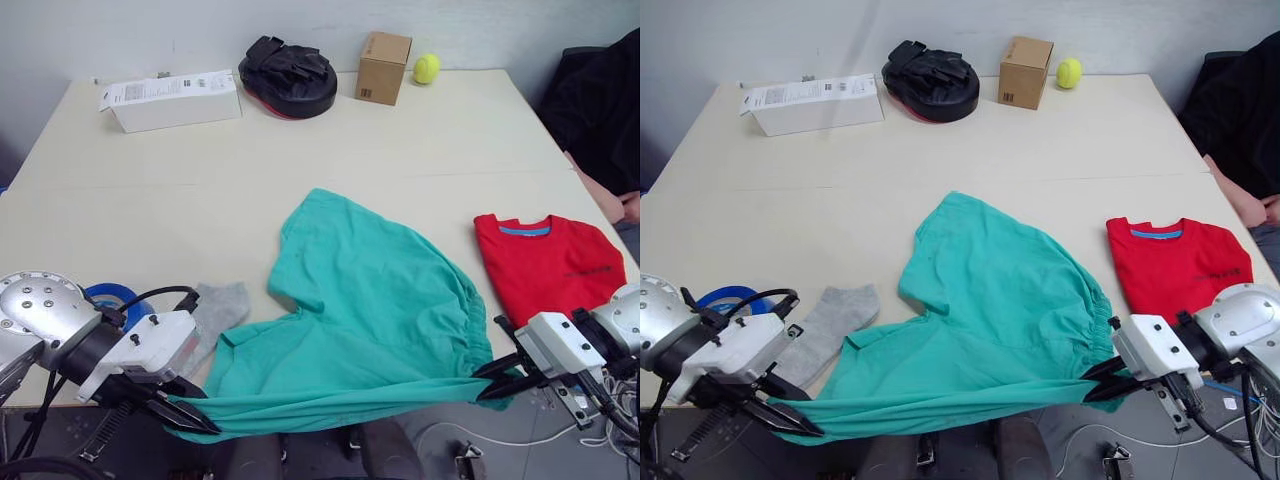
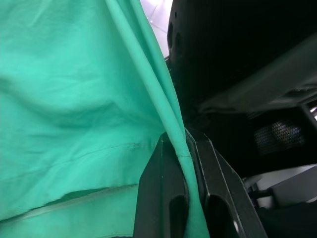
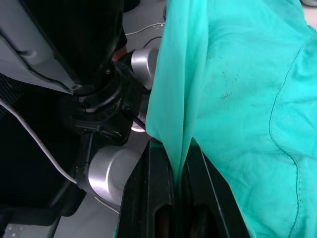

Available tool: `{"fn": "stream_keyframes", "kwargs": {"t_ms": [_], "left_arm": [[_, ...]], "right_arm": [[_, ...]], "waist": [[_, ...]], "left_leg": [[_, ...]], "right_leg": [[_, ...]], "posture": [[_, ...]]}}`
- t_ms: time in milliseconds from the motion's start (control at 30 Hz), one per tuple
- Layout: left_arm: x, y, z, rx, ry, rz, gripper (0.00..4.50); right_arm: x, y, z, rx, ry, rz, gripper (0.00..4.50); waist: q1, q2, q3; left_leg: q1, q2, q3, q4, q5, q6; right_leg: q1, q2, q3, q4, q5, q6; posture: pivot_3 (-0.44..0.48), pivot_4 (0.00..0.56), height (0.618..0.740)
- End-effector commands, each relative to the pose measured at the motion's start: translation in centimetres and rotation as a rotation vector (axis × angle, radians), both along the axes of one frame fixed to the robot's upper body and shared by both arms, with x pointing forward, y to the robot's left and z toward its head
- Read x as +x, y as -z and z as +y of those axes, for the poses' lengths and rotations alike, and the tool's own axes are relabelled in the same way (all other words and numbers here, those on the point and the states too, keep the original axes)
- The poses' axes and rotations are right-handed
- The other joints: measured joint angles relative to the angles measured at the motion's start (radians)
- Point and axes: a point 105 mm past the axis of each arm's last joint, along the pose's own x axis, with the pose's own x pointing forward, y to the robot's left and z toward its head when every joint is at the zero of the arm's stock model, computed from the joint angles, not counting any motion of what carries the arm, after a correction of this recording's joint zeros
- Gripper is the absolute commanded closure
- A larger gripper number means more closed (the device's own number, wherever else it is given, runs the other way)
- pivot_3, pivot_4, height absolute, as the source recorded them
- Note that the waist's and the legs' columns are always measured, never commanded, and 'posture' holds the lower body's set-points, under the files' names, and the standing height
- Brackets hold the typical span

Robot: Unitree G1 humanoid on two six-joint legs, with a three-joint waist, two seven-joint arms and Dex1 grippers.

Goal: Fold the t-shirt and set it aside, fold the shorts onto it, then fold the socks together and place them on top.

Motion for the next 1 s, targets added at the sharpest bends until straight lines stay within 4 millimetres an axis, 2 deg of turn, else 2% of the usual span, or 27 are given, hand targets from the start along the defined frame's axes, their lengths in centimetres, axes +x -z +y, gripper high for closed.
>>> {"fn": "stream_keyframes", "kwargs": {"t_ms": [33,200,267,300,333,400,667,800,900,1000], "left_arm": [[3.5,-0.9,2.2,0.063,-0.071,-0.167,4.46],[10.2,-3.5,2.0,0.008,-0.110,-0.405,4.46],[13.4,-4.7,0.9,-0.009,-0.117,-0.499,4.46],[15.1,-5.5,0.1,-0.026,-0.128,-0.542,4.46],[16.4,-6.1,-0.8,-0.042,-0.130,-0.574,4.46],[18.6,-7.3,-2.3,-0.065,-0.125,-0.636,4.46],[24.5,-10.9,-6.1,-0.118,-0.166,-0.920,4.46],[26.3,-12.0,-7.8,-0.159,-0.204,-1.050,4.46],[27.1,-11.4,-8.6,-0.151,-0.223,-1.067,4.46],[27.5,-9.4,-8.9,-0.106,-0.207,-1.056,4.46]], "right_arm": [[0.8,-0.9,-1.5,0.002,0.109,0.022,4.50],[1.6,-2.3,-2.6,0.074,0.223,0.105,4.50],[2.1,-2.7,-3.1,0.093,0.265,0.118,4.50],[2.6,-2.7,-3.5,0.098,0.288,0.119,4.50],[2.9,-2.7,-3.7,0.099,0.307,0.118,4.50],[3.6,-2.7,-4.2,0.102,0.345,0.113,4.50],[6.3,-3.2,-4.4,0.187,0.491,0.091,4.50],[7.6,-3.0,-5.1,0.204,0.590,0.078,4.50],[8.6,-2.4,-5.8,0.199,0.655,0.050,4.50],[9.2,-1.7,-6.1,0.179,0.693,0.036,4.50]], "waist": [[0.004,0.000,0.000],[0.009,0.000,0.000],[0.014,-0.001,0.000],[0.016,-0.001,0.000],[0.020,-0.001,0.000],[0.026,-0.001,0.000],[0.018,-0.001,0.000],[0.019,-0.001,0.000],[0.019,-0.001,0.000],[0.018,-0.001,0.000]], "left_leg": [[0.000,0.000,0.000,0.000,0.000,0.000],[0.000,-0.002,0.000,0.000,0.001,0.002],[0.000,-0.003,0.000,0.001,0.001,0.003],[0.000,-0.003,0.001,0.002,0.001,0.004],[0.000,-0.003,0.002,0.002,0.000,0.005],[-0.003,-0.004,0.004,0.003,-0.001,0.007],[-0.009,-0.002,0.009,0.004,-0.002,0.005],[-0.010,-0.003,0.009,0.004,-0.003,0.007],[-0.010,-0.003,0.009,0.006,-0.005,0.010],[-0.012,-0.003,0.009,0.009,-0.005,0.010]], "right_leg": [[0.000,0.000,0.000,0.000,-0.001,-0.001],[0.002,0.002,-0.001,-0.002,0.000,-0.001],[0.004,0.005,-0.002,-0.003,0.001,0.002],[0.003,0.006,-0.002,-0.003,0.006,0.010],[0.003,0.006,-0.002,-0.003,0.011,0.019],[0.001,0.007,-0.002,-0.006,0.013,0.022],[-0.006,0.007,0.001,-0.008,0.012,0.024],[-0.007,0.005,0.001,-0.008,0.012,0.025],[-0.007,0.004,0.001,-0.008,0.013,0.025],[-0.007,0.005,0.001,-0.007,0.013,0.026]], "posture": [[0.000,0.150,0.740],[0.000,0.150,0.740],[0.000,0.150,0.740],[0.000,0.150,0.740],[0.000,0.150,0.740],[0.000,0.150,0.740],[0.000,0.150,0.740],[0.000,0.150,0.740],[0.000,0.150,0.740],[0.000,0.150,0.740]]}}
